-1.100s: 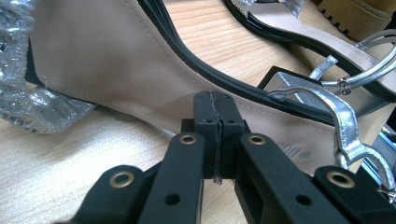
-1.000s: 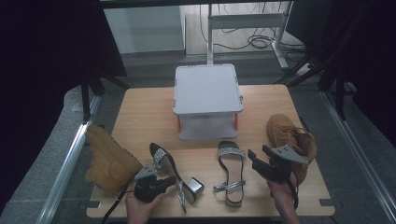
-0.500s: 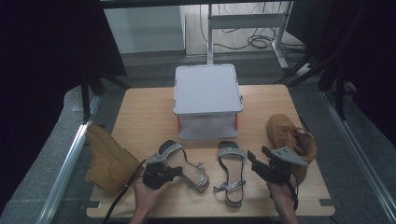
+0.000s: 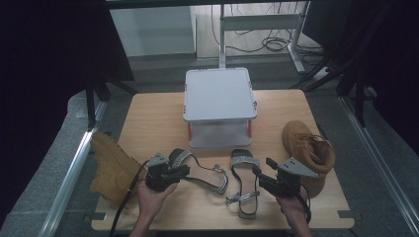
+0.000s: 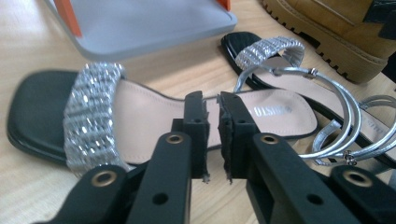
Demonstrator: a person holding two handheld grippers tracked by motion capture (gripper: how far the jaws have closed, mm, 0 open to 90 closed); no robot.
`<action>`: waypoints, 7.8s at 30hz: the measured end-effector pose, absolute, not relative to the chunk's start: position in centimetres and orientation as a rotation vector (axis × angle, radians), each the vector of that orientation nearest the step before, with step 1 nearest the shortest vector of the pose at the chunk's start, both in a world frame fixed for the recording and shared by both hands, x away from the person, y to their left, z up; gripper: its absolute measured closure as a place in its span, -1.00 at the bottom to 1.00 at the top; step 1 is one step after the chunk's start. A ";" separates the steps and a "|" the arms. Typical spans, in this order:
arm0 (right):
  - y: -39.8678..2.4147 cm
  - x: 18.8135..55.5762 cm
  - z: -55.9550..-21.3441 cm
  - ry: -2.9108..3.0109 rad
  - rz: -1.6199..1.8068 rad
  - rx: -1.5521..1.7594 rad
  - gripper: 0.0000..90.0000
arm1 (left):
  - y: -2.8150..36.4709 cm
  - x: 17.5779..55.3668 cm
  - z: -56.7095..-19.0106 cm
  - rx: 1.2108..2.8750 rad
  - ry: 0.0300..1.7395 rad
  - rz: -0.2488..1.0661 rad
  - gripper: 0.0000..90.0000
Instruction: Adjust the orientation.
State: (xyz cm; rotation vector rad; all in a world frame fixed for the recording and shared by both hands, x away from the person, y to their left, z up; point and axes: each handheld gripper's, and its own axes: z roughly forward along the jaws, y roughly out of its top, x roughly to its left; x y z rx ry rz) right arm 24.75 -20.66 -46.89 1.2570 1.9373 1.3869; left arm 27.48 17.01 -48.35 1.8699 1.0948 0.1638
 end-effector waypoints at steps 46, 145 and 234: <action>-13.0 30.7 -47.3 2.371 1.020 1.221 1.00 | 19.7 26.2 -45.5 1.749 1.107 0.259 -0.18; -4.1 23.0 -48.7 2.723 1.018 0.778 1.00 | 22.7 25.8 -45.9 1.661 1.162 0.237 -0.19; -13.4 18.3 -49.4 2.427 1.264 0.952 0.99 | 23.2 24.8 -45.3 1.672 1.137 0.211 -0.21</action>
